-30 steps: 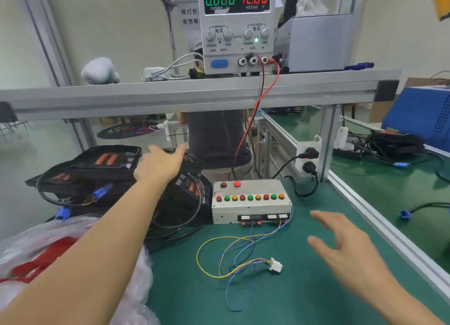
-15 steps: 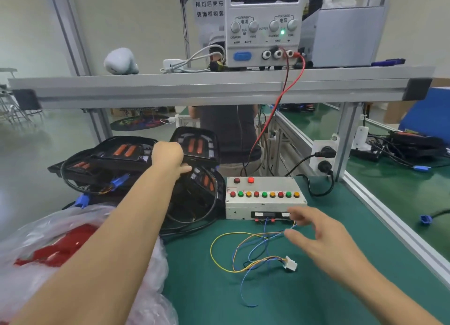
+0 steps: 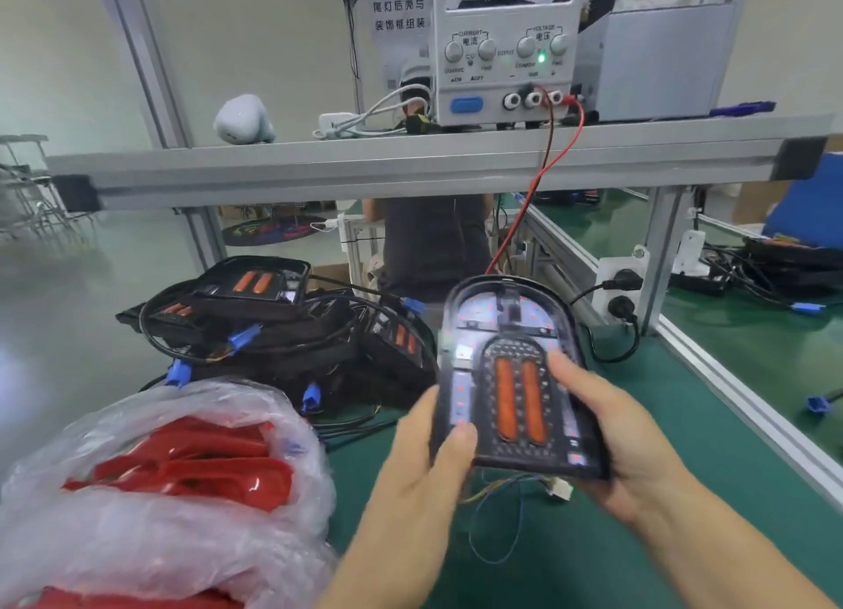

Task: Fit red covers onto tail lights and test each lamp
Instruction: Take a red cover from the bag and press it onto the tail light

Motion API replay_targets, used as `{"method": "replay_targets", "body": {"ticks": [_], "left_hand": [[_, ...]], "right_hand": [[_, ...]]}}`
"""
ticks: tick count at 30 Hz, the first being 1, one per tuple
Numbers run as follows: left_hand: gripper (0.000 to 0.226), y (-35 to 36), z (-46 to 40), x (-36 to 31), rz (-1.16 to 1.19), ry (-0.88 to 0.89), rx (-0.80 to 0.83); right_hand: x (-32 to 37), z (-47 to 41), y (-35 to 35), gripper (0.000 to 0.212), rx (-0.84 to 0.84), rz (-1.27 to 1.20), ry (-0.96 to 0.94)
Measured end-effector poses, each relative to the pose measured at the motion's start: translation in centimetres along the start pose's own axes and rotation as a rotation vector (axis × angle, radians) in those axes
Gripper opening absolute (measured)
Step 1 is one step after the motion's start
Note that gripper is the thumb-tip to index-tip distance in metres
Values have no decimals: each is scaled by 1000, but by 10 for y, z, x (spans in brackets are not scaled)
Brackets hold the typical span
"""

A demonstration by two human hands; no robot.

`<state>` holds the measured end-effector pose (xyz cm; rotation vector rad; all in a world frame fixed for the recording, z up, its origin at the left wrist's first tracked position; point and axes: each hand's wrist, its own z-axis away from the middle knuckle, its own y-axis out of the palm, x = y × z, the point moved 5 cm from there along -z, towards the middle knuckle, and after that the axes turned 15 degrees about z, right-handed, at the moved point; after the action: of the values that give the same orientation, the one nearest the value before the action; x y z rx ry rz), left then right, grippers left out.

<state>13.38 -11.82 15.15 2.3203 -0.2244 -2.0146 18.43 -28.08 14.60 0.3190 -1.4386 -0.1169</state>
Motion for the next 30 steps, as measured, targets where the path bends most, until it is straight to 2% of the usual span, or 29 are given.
{"method": "replay_targets", "body": {"ticks": [2,3,5,7,8,11,14,18,22,26,30], "left_hand": [[36,-12,-4,5,-169,7,112],[39,-17,-8,7,-338,26,170],[57,-19,-22,21,-783,109,316],[72,-12,-35,42,-1083,137,476],[77,-7,-40,51,-1112,118,543],[80,15,-47,69,-983,32,695],[73,24,-57,84,-1145,2,776],[50,23,-63,77,-1373,205,745],[52,18,-55,56,-1359,451,637],[34,17,-37,56,-1403,650,730],[24,18,-38,63,-1571,558,800]], "right_hand": [[0,12,-31,29,-55,-13,5],[-1,19,-45,27,-77,-16,11],[-4,31,-67,26,-107,-26,34],[-15,41,-82,27,-142,-42,94],[-22,45,-88,27,-155,-45,130],[-42,54,-99,28,-186,-30,253],[-54,59,-107,30,-206,-27,345],[-58,59,-113,30,-213,37,373],[-62,55,-121,30,-269,126,314],[-66,51,-127,26,-283,181,299],[-65,38,-120,27,-236,244,337]]}}
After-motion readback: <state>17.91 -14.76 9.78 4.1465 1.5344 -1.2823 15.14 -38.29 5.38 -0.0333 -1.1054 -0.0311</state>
